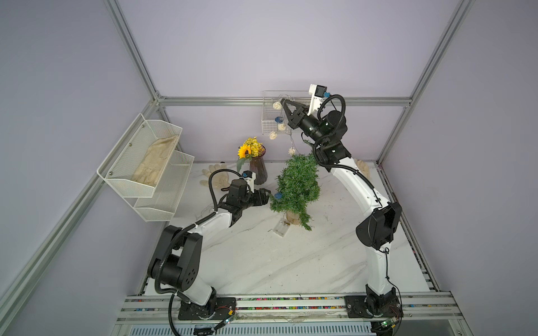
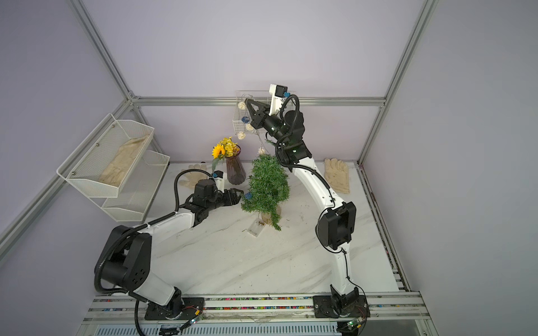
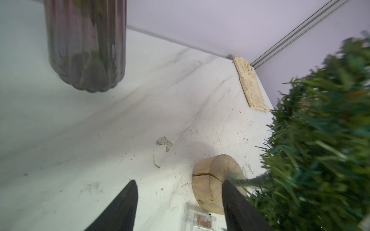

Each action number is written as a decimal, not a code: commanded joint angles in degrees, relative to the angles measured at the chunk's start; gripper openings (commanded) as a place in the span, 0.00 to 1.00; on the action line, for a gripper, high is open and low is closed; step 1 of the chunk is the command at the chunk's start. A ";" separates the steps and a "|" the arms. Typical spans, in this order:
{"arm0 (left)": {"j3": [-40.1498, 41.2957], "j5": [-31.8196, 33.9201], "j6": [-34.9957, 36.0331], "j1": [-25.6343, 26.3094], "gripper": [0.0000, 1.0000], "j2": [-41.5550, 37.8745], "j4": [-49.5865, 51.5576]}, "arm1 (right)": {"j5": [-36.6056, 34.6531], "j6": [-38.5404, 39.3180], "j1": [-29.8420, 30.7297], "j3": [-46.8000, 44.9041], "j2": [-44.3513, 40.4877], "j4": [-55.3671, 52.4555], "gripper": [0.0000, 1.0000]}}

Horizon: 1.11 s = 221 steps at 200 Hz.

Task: Remove string lights from the small christmas tree
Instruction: Remove the light string from the Christmas tree.

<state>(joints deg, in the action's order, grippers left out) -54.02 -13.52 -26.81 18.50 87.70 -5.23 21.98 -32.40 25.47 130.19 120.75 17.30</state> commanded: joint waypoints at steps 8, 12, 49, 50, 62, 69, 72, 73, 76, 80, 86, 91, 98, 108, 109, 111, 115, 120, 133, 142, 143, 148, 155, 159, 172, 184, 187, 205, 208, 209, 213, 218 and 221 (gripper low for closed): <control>-4.51 8.07 6.59 -1.05 0.68 -9.24 5.41 | 0.48 -0.92 -0.25 -0.12 -2.52 2.81 0.00; -5.06 8.04 6.76 -1.07 0.69 -9.81 4.60 | 0.60 -0.90 -0.24 -0.29 -2.61 2.87 0.00; -16.37 -2.34 3.43 -1.01 0.71 -2.25 -2.75 | 1.83 -2.94 -0.23 -1.17 -2.34 4.84 0.00; -16.86 -2.67 3.34 -1.01 0.71 -1.91 -2.80 | 1.84 -2.98 -0.19 -1.21 -2.30 4.89 0.00; -21.01 -5.73 1.95 -0.89 0.71 1.90 -4.70 | 2.01 -3.51 -0.21 -1.31 -2.16 5.05 0.00; -23.20 -6.92 1.08 -0.84 0.71 3.90 -5.67 | 2.10 -3.70 -0.22 -1.19 -2.14 5.14 0.00; -24.00 -7.21 0.72 -0.84 0.71 4.64 -6.20 | 2.17 -3.80 -0.22 -1.17 -2.18 5.19 0.00; -24.37 -7.26 0.62 -0.84 0.71 4.96 -6.33 | 2.18 -3.85 -0.24 -1.21 -2.18 5.20 0.00; -25.43 -7.69 0.38 -0.81 0.71 5.69 -6.88 | 2.26 -3.96 -0.17 -1.30 -2.14 5.28 0.00; -26.15 -8.04 -0.12 -0.80 0.71 6.67 -7.50 | 2.45 -4.06 -0.24 -1.41 -2.13 5.41 0.00; -28.00 -8.89 -0.86 -0.67 0.71 8.14 -8.31 | 2.74 -4.33 -0.24 -1.42 -2.14 5.54 0.00; -29.27 -9.66 -1.48 -0.59 0.71 9.29 -8.94 | 2.88 -4.56 -0.18 -1.59 -2.18 5.61 0.00; -31.00 -10.41 -2.27 -0.42 0.71 10.76 -9.75 | 3.11 -4.68 -0.19 -1.77 -2.18 5.80 0.00; -33.33 -11.47 -2.96 -0.05 0.71 12.48 -10.44 | 3.33 -4.91 -0.18 -2.11 -2.20 5.97 0.00; -33.56 -11.50 -3.02 -0.05 0.71 12.66 -10.47 | 3.38 -4.93 -0.17 -2.12 -2.19 5.98 0.00; -33.88 -11.63 -3.06 0.09 0.71 13.00 -10.56 | 3.41 -4.95 -0.16 -2.15 -2.21 5.99 0.00; -34.55 -11.90 -3.07 0.28 0.71 13.53 -10.73 | 3.44 -5.01 -0.22 -2.37 -2.33 6.07 0.00; -35.22 -12.15 -3.06 0.53 0.71 14.11 -11.16 | 3.51 -5.04 -0.17 -2.48 -2.35 6.19 0.00; -36.18 -13.03 -3.33 1.08 0.71 15.00 -12.71 | 3.73 -5.21 -0.16 -3.00 -2.50 6.42 0.00; -36.27 -13.75 -3.72 1.40 0.72 15.38 -14.27 | 3.79 -5.30 -0.24 -3.31 -2.55 6.64 0.00; -36.25 -13.82 -3.79 1.42 0.71 15.48 -14.54 | 3.82 -5.26 -0.20 -3.34 -2.63 6.67 0.00; -36.09 -14.29 -4.13 1.49 0.72 15.61 -15.63 | 3.86 -5.30 -0.23 -3.57 -2.67 6.74 0.00; -35.91 -14.80 -4.72 1.62 0.72 15.72 -17.12 | 3.86 -5.30 -0.23 -3.86 -2.81 6.86 0.00; -35.81 -15.07 -5.02 1.71 0.72 15.74 -17.90 | 3.86 -5.30 -0.20 -4.01 -2.80 6.95 0.00; -35.71 -16.04 -5.89 2.04 0.72 16.27 -19.97 | 3.95 -5.30 -0.17 -4.31 -2.87 7.13 0.00; -35.64 -16.41 -6.37 2.39 0.73 16.70 -21.67 | 4.03 -5.39 -0.25 -4.43 -2.85 7.21 0.00; -35.70 -16.37 -6.41 2.46 0.73 16.78 -22.02 | 4.09 -5.39 -0.18 -4.44 -2.81 7.28 0.00; -36.60 -16.40 -7.09 2.91 0.74 17.88 -23.23 | 4.26 -5.56 -0.25 -4.55 -2.80 7.39 0.00; -36.94 -16.56 -7.20 2.94 0.74 18.14 -23.34 | 4.29 -5.58 -0.23 -4.59 -2.79 7.40 0.00; -37.03 -16.55 -7.25 2.90 0.75 18.18 -23.33 | 4.29 -5.57 -0.19 -4.59 -2.79 7.40 0.00; -37.49 -16.83 -7.44 3.02 0.74 18.50 -23.33 | 4.30 -5.57 -0.20 -4.59 -2.76 7.33 0.00; -37.92 -17.04 -7.59 3.11 0.75 18.88 -23.33 | 4.30 -5.57 -0.17 -4.66 -2.70 7.30 0.00; -38.18 -17.04 -7.62 3.19 0.75 19.08 -23.33 | 4.29 -5.57 -0.16 -4.68 -2.74 7.30 0.00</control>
<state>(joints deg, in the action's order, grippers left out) -85.21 -28.64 -32.53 21.19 105.14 -23.75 25.45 -37.23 25.47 125.93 120.01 22.22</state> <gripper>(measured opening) 0.744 0.055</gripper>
